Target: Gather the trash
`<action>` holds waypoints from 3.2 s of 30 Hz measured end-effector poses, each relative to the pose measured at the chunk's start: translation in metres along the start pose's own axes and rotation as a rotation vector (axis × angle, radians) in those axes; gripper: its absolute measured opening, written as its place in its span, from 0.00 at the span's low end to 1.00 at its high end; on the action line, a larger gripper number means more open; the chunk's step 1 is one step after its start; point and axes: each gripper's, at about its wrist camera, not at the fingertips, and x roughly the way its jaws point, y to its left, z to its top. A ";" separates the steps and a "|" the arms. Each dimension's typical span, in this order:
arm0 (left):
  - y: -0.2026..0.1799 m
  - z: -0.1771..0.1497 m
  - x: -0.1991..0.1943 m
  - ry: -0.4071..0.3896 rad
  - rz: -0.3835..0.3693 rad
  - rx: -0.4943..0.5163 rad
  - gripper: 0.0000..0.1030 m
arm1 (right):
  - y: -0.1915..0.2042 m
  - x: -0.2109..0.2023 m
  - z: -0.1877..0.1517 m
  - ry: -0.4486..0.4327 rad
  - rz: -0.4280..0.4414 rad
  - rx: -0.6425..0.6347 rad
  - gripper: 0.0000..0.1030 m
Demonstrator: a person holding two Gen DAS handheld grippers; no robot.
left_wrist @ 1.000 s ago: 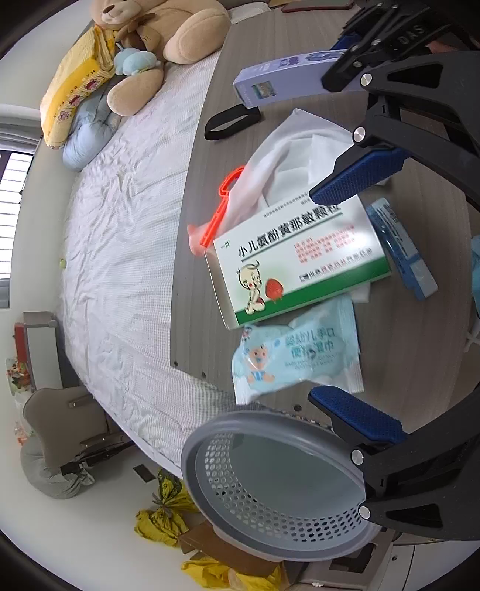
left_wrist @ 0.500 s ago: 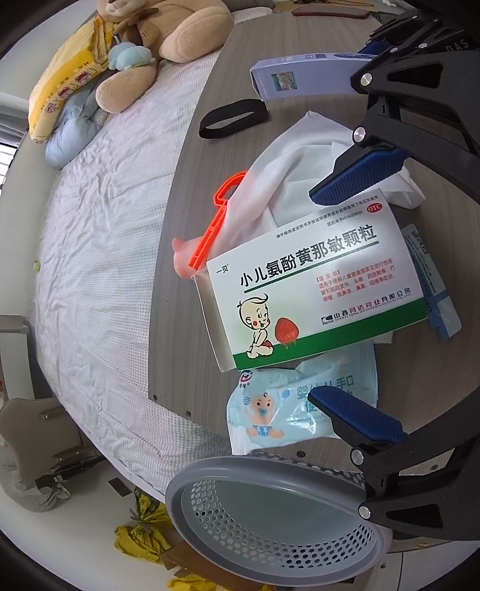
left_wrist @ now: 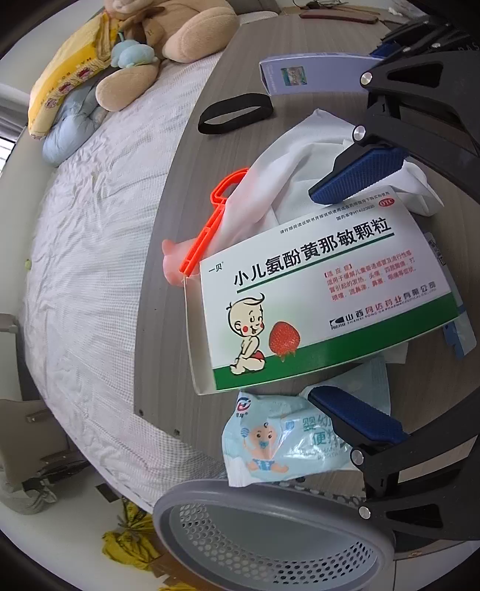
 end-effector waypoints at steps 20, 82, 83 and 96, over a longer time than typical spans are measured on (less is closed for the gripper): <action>-0.004 -0.002 0.009 0.006 0.041 0.026 0.87 | 0.003 -0.003 -0.003 -0.009 -0.003 -0.002 0.41; 0.016 -0.060 -0.033 -0.068 0.049 0.101 0.95 | 0.033 -0.023 -0.012 -0.034 0.024 -0.056 0.42; 0.017 -0.059 -0.032 -0.065 0.044 0.096 0.95 | 0.033 -0.023 -0.012 -0.033 0.024 -0.056 0.41; 0.016 -0.059 -0.015 -0.009 0.030 0.079 0.94 | 0.035 -0.021 -0.013 -0.029 0.023 -0.059 0.42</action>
